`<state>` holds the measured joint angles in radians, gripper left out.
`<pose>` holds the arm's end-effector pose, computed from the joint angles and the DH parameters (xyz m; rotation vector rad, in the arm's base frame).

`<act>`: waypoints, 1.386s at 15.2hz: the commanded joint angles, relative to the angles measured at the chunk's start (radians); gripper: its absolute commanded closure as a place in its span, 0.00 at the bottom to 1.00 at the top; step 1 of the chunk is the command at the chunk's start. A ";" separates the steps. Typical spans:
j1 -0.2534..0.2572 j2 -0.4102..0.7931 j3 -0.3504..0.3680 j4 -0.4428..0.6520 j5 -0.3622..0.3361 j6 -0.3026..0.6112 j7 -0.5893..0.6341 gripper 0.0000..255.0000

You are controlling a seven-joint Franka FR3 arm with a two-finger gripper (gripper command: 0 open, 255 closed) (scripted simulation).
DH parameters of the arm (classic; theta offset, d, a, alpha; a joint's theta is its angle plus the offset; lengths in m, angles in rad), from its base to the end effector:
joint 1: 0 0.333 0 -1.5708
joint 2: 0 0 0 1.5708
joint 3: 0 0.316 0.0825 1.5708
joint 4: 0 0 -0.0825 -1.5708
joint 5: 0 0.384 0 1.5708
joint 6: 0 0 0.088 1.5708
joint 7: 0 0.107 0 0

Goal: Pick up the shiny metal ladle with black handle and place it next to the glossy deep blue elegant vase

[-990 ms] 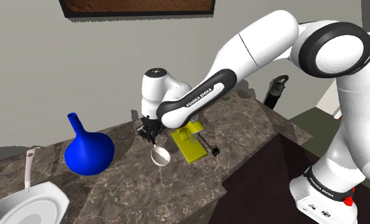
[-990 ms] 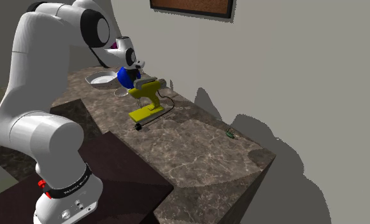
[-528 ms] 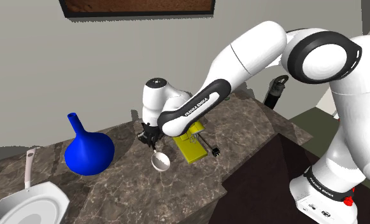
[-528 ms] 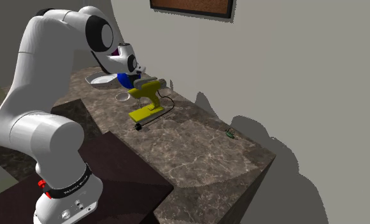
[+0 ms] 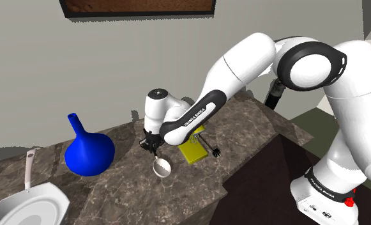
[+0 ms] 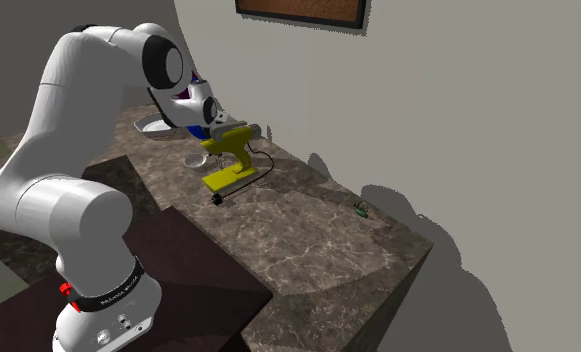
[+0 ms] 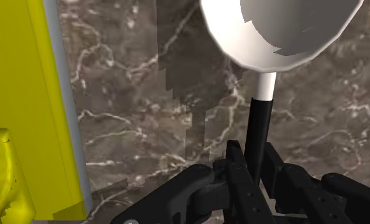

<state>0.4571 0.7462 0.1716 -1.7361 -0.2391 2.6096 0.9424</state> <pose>0.5516 0.3936 0.1674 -3.0392 0.2575 -0.1804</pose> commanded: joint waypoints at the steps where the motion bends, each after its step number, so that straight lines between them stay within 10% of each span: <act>1: 0.001 0.012 -0.002 0.006 -0.002 0.006 0.000 1.00; 7: 0.001 0.012 -0.002 0.006 -0.002 0.006 0.000 1.00; 8: 0.001 0.011 -0.002 0.006 -0.002 0.006 0.000 0.00; 21: -0.018 -0.103 0.021 -0.050 0.019 -0.053 -0.012 0.00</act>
<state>0.4399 0.6454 0.1924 -1.7840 -0.2208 2.5573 0.9311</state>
